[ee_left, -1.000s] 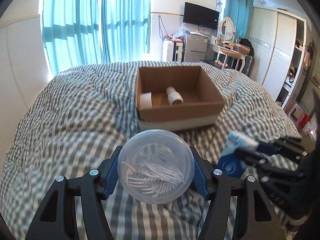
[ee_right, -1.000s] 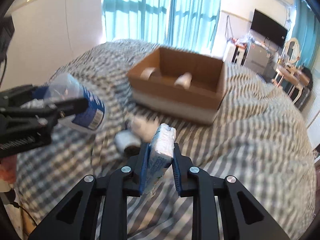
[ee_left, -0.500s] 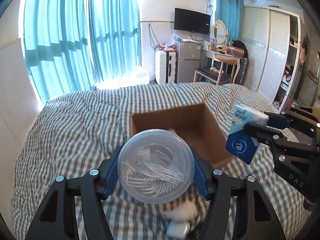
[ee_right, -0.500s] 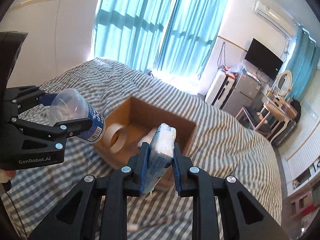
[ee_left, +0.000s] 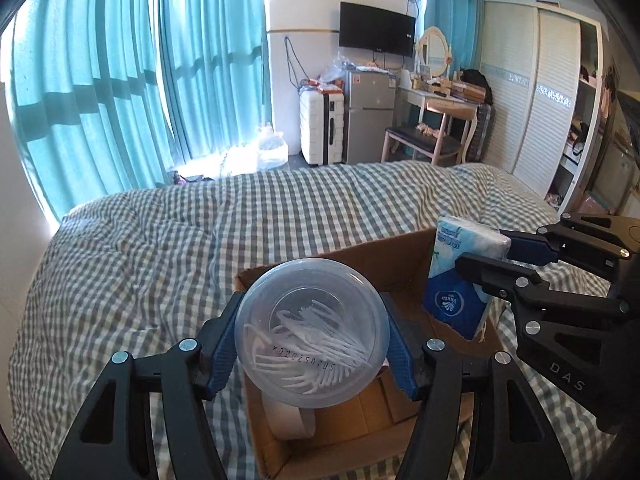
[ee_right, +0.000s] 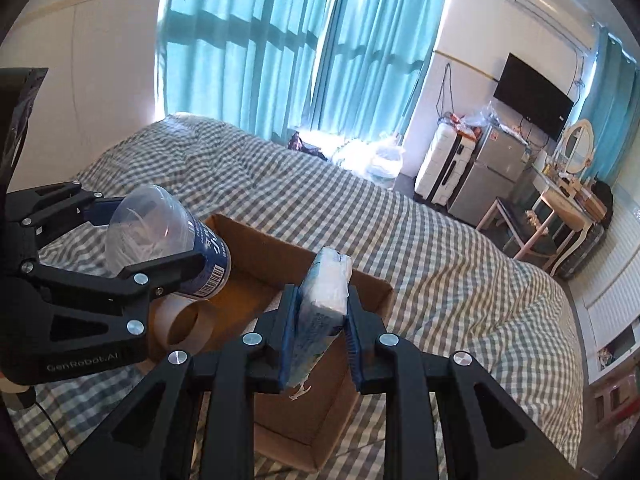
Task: Organize objects
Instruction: 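Carry the jar and tissue pack with both tools over the box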
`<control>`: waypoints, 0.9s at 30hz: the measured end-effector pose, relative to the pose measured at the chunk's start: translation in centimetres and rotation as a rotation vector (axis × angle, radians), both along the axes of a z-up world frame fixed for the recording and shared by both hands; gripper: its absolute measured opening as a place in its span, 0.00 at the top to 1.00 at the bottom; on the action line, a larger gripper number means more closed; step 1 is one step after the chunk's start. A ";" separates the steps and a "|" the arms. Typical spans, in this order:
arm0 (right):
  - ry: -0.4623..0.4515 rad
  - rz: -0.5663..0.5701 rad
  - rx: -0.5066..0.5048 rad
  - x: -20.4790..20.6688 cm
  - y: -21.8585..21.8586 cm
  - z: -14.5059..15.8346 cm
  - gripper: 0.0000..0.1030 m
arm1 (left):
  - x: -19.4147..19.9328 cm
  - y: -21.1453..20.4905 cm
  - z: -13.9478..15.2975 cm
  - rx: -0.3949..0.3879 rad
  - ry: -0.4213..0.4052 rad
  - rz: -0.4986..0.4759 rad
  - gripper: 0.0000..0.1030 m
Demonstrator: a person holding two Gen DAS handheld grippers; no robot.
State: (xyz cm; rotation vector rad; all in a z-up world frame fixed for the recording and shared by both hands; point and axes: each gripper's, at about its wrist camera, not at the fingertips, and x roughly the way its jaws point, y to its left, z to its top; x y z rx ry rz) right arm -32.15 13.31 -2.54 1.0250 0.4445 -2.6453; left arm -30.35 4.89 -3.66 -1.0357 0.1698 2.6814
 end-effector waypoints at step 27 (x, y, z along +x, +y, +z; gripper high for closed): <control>-0.118 -0.034 -0.038 -3.5 2.6 -6.6 0.77 | -4.0 0.5 -6.7 0.004 -0.139 -0.030 0.29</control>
